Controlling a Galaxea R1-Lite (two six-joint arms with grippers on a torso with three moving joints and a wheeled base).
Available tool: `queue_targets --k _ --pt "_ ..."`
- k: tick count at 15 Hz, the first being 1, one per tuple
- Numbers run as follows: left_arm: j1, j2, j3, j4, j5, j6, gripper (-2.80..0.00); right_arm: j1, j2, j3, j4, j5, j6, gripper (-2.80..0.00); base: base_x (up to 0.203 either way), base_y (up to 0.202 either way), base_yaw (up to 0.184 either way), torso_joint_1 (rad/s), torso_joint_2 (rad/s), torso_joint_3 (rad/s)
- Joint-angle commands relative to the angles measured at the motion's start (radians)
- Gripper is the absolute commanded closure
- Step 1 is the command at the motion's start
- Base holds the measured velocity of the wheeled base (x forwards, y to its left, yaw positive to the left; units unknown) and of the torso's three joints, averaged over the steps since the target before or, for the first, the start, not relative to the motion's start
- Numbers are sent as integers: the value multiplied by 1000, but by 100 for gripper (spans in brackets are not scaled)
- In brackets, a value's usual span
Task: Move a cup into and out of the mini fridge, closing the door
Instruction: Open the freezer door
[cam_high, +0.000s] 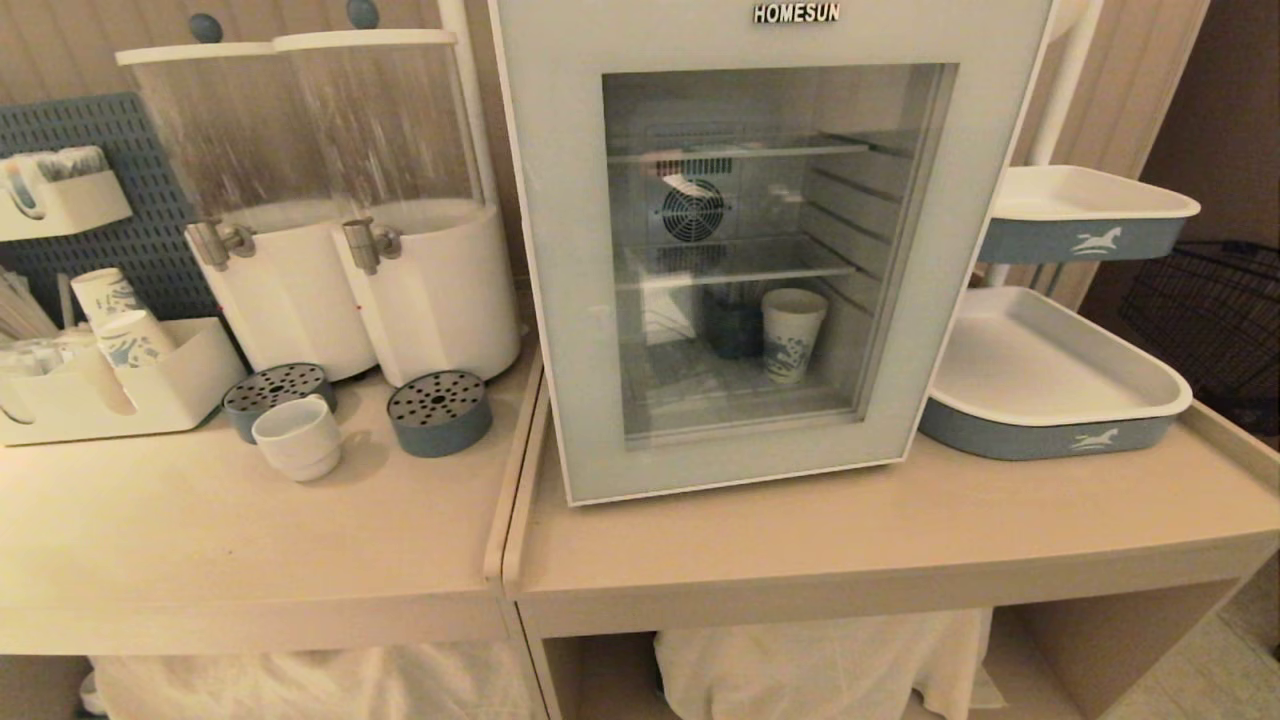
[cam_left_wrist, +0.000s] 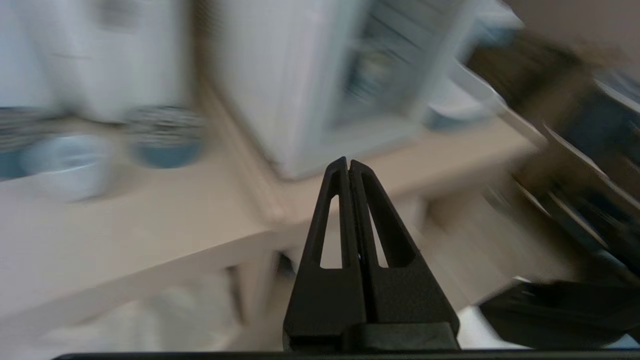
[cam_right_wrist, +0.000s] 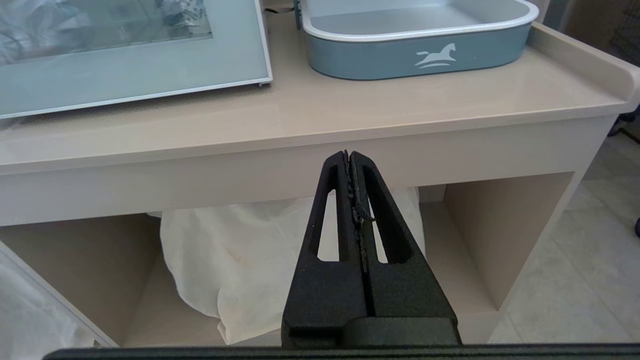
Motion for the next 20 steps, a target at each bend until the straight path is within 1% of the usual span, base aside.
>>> queue_targets --k 1,2,3,4,5,6,7,8,9,10,11,12,13,14,16,18,20 --pt "-23 222 -35 -9 -34 -7 0 0 1 0 0 0 0 0 0 0 0 0 0 0" --pt "5 298 -51 -29 -93 -11 0 -1 1 0 0 0 0 0 0 0 0 0 0 0" --pt "74 380 -64 -62 -190 -11 0 0 1 0 0 0 0 0 0 0 0 0 0 0" --pt "174 441 -64 -110 -324 -2 0 0 1 0 0 0 0 0 0 0 0 0 0 0" --pt "266 500 -52 -171 -481 22 0 0 1 0 0 0 0 0 0 0 0 0 0 0" --pt "367 570 -22 -257 -636 75 0 0 1 0 0 0 0 0 0 0 0 0 0 0" --pt "457 649 18 -365 -782 161 0 0 1 0 0 0 0 0 0 0 0 0 0 0" --pt "521 703 44 -444 -895 247 0 0 1 0 0 0 0 0 0 0 0 0 0 0" --pt "573 744 65 -495 -1017 346 0 0 1 0 0 0 -1 0 0 0 0 0 0 0" --pt "603 765 87 -518 -1083 436 0 0 1 0 0 0 0 0 0 0 0 0 0 0" --pt "621 786 104 -529 -1126 508 -280 0 1 0 0 0 -1 0 0 0 0 0 0 0" --pt "625 808 109 -528 -1148 602 -280 0 1 0 0 0 -1 0 0 0 0 0 0 0" --pt "627 842 111 -526 -1175 661 -280 0 1 0 0 0 -1 0 0 0 0 0 0 0" --pt "628 849 115 -520 -1192 669 -280 0 1 0 0 0 -1 0 0 0 0 0 0 0" --pt "628 851 150 -519 -1278 669 -280 0 1 0 0 0 -1 0 0 0 0 0 0 0" --pt "628 857 152 -519 -1305 669 -280 0 1 0 -2 0 -1 0 0 0 0 0 0 0" --pt "610 878 140 -522 -1308 670 -280 0 1 0 -1 0 -1 0 0 0 0 0 0 0"
